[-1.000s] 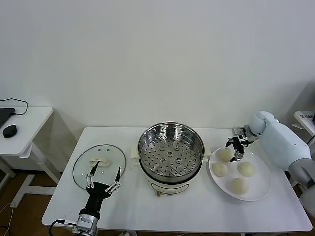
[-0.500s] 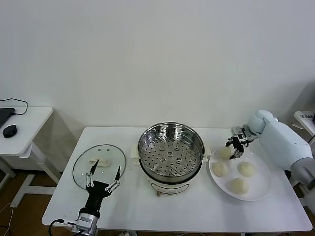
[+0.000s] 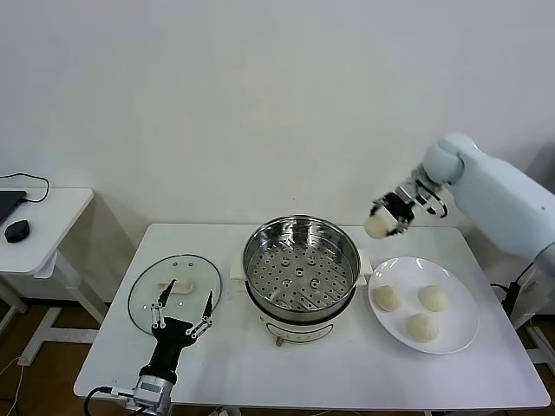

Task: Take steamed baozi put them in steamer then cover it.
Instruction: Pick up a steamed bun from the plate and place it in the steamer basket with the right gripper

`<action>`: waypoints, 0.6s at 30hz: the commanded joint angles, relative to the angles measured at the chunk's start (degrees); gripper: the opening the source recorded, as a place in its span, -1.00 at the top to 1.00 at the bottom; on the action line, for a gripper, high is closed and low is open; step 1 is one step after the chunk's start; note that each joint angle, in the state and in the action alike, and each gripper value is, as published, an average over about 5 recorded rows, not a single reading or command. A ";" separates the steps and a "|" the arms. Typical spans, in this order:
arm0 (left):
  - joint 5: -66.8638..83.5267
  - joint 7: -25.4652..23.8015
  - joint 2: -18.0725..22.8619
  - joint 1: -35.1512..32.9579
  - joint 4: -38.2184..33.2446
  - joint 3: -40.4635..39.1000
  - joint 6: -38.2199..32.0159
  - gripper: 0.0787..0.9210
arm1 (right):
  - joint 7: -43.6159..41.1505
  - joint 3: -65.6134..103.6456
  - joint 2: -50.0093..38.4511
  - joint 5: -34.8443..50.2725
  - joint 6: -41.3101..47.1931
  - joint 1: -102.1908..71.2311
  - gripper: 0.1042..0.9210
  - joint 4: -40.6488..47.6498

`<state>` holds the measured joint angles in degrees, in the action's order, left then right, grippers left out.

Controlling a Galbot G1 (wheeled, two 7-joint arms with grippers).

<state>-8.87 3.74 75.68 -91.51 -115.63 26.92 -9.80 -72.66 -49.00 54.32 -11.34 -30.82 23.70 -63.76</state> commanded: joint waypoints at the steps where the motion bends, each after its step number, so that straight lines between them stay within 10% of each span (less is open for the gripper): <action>1: 0.16 0.03 -0.02 -0.01 -0.03 0.05 -0.12 -0.77 | -1.37 -5.32 4.70 -0.77 -8.13 6.96 -0.43 -7.04; 18: 0.76 0.33 -0.10 0.03 -0.52 0.52 -0.63 -0.77 | 0.61 -6.25 14.08 -11.30 -6.78 -4.08 -0.43 -0.25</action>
<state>-8.16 4.06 75.61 -91.46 -116.14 27.46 -10.40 -72.17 -54.00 65.43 -19.57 -36.60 21.45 -64.76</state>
